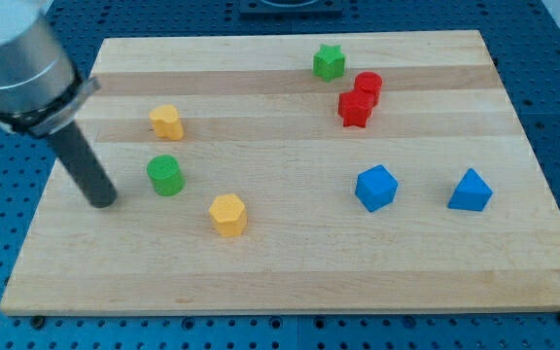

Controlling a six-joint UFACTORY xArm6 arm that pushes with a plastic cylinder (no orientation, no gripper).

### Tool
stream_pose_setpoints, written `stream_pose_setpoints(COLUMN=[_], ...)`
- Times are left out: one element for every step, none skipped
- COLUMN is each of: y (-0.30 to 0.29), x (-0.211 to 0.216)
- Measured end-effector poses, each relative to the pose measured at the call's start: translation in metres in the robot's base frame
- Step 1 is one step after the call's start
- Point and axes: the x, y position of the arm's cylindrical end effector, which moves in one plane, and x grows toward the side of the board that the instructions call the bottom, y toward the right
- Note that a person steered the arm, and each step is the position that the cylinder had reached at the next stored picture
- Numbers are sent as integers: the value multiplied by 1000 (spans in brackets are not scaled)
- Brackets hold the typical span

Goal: Adjust the yellow blocks and the green circle to form a diagonal line

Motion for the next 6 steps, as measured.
stream_pose_setpoints(y=[22,6,14,58,23,-30], x=[-23,-7,15,-15,-6,-31])
